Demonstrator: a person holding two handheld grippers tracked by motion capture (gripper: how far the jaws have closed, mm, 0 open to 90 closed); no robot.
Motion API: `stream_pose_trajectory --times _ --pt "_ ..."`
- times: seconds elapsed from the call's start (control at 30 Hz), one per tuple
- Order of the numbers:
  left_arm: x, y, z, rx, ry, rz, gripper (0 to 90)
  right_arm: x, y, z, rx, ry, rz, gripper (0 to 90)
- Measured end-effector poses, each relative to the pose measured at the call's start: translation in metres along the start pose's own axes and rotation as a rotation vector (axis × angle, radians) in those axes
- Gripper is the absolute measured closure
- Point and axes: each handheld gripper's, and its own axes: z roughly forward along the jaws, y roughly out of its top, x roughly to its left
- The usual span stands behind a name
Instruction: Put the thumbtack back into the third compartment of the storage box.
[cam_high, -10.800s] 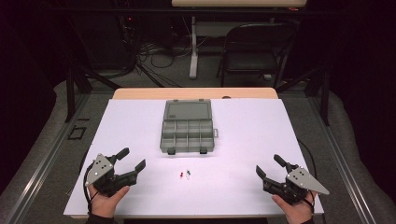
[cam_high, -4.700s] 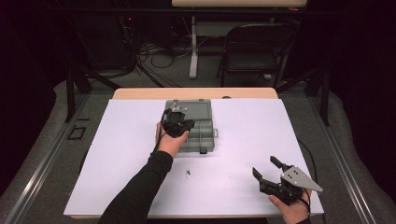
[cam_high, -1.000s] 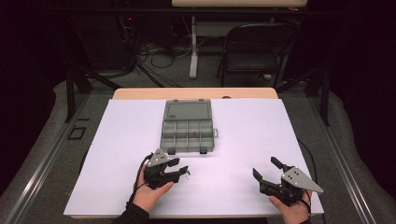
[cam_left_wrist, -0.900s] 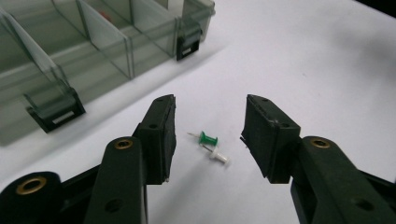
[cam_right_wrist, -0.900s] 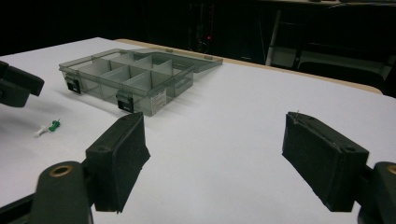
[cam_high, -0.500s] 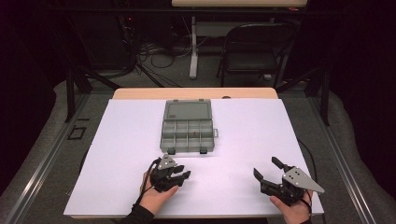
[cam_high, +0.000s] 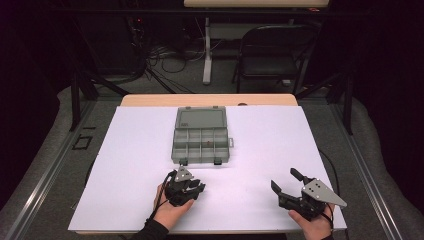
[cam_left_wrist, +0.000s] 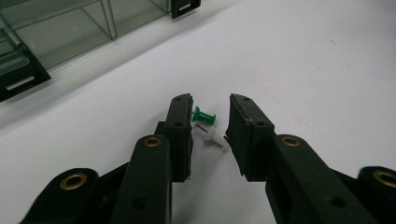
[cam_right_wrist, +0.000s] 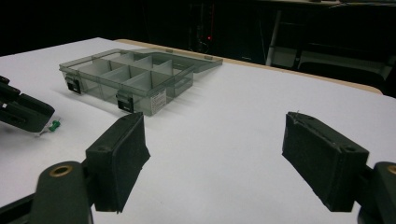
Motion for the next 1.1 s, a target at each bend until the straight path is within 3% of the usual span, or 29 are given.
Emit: stream_pose_trajectory --times 0.43,1.1 --pt "0.0012 -0.0014 0.0006 0.024 0.006 -0.003 77.3 0.0006 0.0003 -0.0004 0.004 0.0 0.003 20.9" --pt "0.0035 -0.0046 -0.0004 0.012 0.002 -0.028 83.1 -0.0011 0.0004 -0.0013 0.002 -0.001 0.002 21.0"
